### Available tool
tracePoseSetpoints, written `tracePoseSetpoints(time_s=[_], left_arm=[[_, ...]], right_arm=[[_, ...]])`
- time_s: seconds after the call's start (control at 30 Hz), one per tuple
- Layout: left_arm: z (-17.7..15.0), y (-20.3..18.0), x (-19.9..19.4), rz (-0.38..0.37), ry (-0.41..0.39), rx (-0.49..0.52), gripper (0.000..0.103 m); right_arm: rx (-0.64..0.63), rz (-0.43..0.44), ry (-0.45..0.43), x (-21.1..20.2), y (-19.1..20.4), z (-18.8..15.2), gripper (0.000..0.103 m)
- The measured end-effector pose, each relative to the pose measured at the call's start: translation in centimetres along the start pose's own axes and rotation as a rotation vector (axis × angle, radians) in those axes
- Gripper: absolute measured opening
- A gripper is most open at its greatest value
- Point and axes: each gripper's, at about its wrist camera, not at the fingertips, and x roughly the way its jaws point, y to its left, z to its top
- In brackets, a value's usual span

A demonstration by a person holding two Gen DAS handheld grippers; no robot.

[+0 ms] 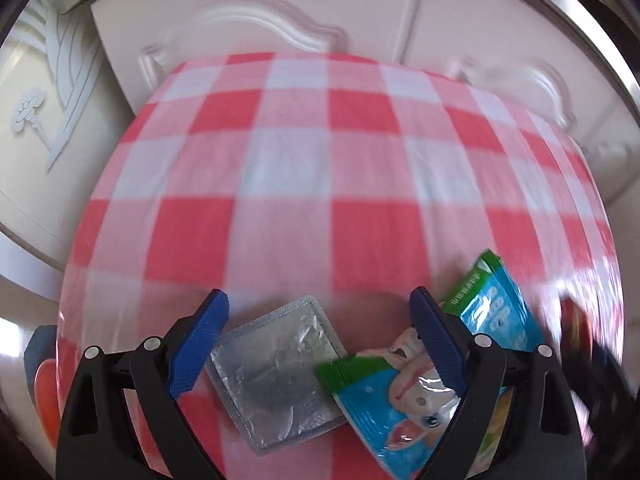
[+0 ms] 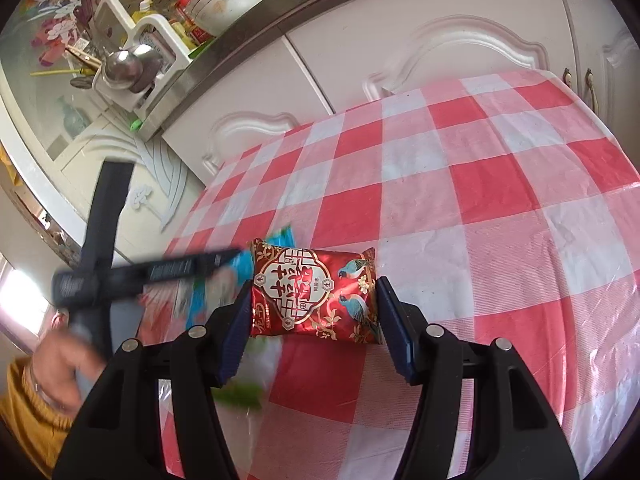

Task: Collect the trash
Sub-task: 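Grasp the red snack bag with the right tool while the left tool grasps the blue wipe pack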

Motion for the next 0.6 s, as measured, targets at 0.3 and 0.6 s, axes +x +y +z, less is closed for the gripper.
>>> tracePoseSetpoints(time_s=[0.3, 0.6], left_arm=[[-8.4, -4.2, -5.7, -0.097, -0.079, 0.234, 0.09], [-10.7, -8.4, -7.8, -0.179, -0.123, 0.436, 0.091]], right_arm=[[0.071, 0.044, -0.032, -1.7, -2.1, 0.1, 0.06], [0.122, 0.09, -0.074, -3.5, -3.9, 0.0, 0.06]])
